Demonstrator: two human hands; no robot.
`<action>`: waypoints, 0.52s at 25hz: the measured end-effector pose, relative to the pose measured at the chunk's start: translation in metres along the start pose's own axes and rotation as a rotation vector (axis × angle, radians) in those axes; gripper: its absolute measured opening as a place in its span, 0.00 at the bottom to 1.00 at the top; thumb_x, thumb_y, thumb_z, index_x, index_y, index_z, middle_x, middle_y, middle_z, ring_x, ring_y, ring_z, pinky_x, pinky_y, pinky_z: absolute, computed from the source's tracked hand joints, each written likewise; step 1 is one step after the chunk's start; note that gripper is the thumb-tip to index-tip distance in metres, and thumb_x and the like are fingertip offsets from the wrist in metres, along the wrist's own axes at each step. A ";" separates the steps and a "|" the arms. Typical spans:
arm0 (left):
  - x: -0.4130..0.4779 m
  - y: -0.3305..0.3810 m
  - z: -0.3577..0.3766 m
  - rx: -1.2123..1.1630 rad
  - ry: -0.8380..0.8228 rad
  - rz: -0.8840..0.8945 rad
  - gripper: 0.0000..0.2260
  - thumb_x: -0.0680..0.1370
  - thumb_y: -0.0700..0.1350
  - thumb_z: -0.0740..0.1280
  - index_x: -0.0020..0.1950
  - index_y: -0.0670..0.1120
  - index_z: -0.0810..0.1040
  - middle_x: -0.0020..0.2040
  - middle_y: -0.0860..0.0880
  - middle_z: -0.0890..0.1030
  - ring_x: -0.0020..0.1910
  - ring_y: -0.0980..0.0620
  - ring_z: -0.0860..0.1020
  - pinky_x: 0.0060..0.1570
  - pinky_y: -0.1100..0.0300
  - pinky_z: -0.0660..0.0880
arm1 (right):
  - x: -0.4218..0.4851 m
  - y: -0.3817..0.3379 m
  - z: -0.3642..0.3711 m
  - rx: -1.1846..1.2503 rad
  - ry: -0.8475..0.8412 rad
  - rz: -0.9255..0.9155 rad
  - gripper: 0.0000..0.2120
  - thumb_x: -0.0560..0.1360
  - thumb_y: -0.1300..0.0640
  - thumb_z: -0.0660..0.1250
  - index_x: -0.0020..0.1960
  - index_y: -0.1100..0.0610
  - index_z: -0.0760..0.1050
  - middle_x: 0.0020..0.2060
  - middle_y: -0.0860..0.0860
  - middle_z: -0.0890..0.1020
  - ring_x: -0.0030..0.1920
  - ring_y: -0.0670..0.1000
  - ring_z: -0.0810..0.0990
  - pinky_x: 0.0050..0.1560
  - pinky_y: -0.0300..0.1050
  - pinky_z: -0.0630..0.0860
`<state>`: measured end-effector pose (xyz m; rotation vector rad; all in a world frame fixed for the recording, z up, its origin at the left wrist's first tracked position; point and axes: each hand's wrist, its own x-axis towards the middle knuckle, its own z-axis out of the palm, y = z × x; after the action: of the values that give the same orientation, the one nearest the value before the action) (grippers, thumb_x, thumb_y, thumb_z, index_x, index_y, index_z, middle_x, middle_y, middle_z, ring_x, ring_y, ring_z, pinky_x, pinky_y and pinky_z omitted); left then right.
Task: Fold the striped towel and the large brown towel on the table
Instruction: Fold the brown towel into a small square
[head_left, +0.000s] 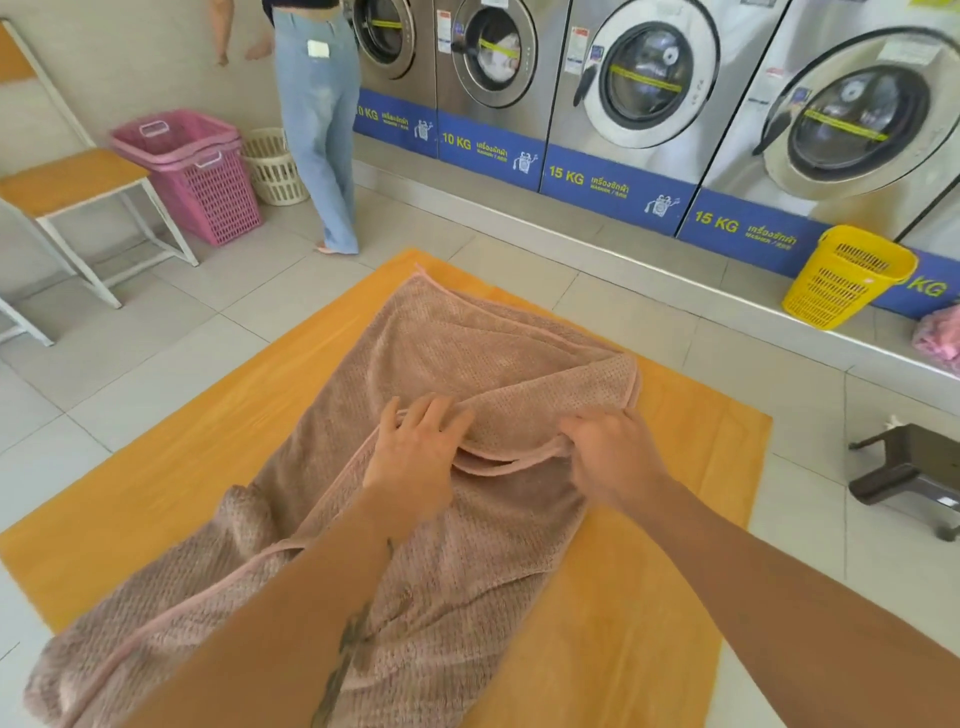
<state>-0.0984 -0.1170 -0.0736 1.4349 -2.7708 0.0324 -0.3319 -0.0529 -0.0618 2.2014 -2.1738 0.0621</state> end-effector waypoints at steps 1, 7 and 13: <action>0.008 -0.005 0.006 -0.013 -0.006 0.003 0.28 0.74 0.46 0.69 0.73 0.53 0.67 0.70 0.49 0.69 0.71 0.45 0.67 0.73 0.40 0.57 | 0.015 -0.002 -0.005 0.034 0.055 0.000 0.10 0.72 0.62 0.64 0.50 0.53 0.79 0.43 0.50 0.81 0.48 0.57 0.79 0.50 0.54 0.73; 0.059 -0.064 0.019 -0.435 0.231 -0.212 0.05 0.81 0.44 0.60 0.53 0.47 0.75 0.41 0.49 0.76 0.35 0.45 0.76 0.35 0.53 0.73 | 0.154 -0.029 -0.031 0.083 0.238 0.046 0.12 0.72 0.61 0.62 0.53 0.52 0.78 0.47 0.51 0.81 0.49 0.59 0.78 0.49 0.54 0.73; 0.119 -0.134 0.028 -0.657 0.260 -0.370 0.08 0.83 0.44 0.58 0.53 0.46 0.76 0.45 0.47 0.77 0.40 0.48 0.74 0.37 0.53 0.73 | 0.278 -0.054 -0.027 0.069 0.200 0.077 0.11 0.75 0.58 0.62 0.57 0.51 0.76 0.49 0.54 0.81 0.51 0.61 0.80 0.48 0.52 0.71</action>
<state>-0.0575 -0.2923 -0.0968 1.5596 -1.9860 -0.5867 -0.2746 -0.3282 -0.0182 2.0437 -2.1751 0.3494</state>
